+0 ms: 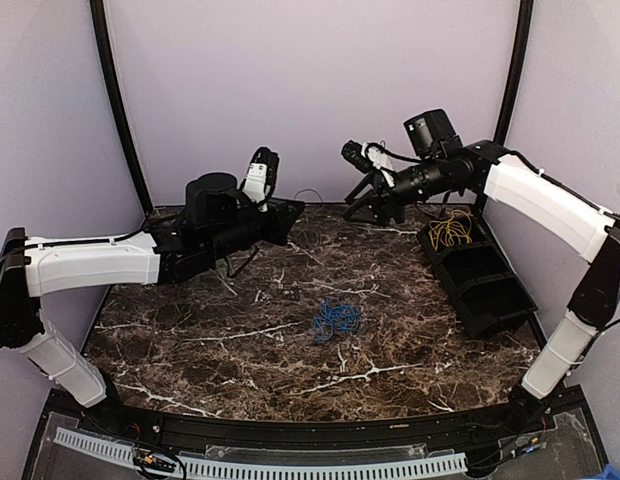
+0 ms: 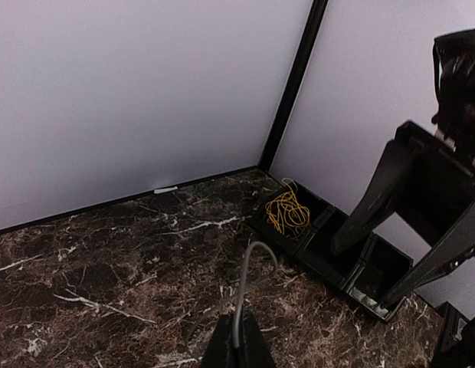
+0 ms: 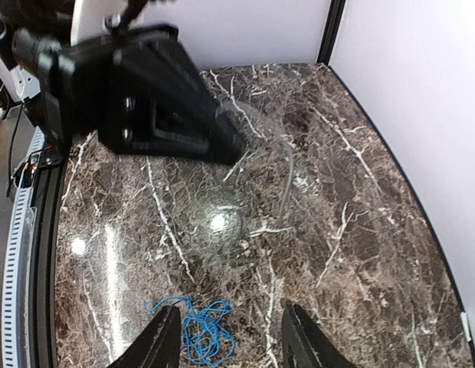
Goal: Untangle the cables
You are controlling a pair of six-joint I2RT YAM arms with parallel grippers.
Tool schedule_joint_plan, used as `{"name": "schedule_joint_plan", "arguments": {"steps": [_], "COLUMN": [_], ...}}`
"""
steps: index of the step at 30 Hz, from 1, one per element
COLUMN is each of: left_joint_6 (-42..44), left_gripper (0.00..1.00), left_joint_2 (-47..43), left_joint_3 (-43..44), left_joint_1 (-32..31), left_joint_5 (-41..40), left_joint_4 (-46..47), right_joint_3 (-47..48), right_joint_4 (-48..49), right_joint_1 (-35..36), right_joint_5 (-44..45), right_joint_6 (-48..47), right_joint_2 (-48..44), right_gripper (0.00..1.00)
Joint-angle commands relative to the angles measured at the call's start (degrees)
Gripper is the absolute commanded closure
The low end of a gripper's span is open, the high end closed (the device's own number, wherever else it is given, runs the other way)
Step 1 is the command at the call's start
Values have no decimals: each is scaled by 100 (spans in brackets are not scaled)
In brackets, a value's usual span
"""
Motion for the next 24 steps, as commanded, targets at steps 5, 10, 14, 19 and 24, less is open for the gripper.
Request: {"name": "schedule_joint_plan", "arguments": {"steps": [5, 10, 14, 19, 24], "left_joint_6": [473, 579, 627, 682, 686], "left_gripper": [100, 100, 100, 100, 99], "left_joint_2": [384, 534, 586, 651, 703], "left_joint_3": [469, 604, 655, 721, 741], "left_joint_1": [31, 30, 30, 28, 27], "left_joint_5": [1248, 1714, 2047, 2165, 2187], "left_joint_4": [-303, -399, -407, -450, -451], "right_joint_3": [608, 581, 511, 484, 500], "right_joint_4": [-47, -183, -105, -92, -64], "right_joint_1": [-29, 54, 65, 63, 45], "right_joint_5": [-26, -359, -344, -366, -355], "right_joint_6": [-91, -116, -42, -68, -17], "right_joint_2": [188, 393, 431, 406, 373], "right_gripper": [50, 49, 51, 66, 100]}}
